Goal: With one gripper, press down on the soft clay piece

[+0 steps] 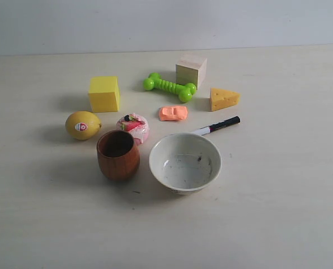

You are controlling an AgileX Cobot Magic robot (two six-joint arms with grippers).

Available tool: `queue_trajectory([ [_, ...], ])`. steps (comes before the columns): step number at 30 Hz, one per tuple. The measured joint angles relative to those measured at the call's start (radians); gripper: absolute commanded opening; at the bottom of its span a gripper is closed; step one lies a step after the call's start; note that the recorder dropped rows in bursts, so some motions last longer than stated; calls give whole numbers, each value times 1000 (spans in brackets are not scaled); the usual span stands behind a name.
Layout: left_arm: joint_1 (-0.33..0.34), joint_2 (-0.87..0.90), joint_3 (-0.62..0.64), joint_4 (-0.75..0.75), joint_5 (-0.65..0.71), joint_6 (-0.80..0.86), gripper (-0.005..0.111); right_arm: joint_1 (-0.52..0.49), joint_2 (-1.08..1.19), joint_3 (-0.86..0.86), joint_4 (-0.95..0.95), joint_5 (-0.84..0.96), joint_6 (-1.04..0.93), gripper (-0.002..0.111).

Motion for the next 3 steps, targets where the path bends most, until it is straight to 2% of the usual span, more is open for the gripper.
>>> queue_trajectory([
  [3,0,0,0,0,0,0,0,0,0,0,0,0,0,0],
])
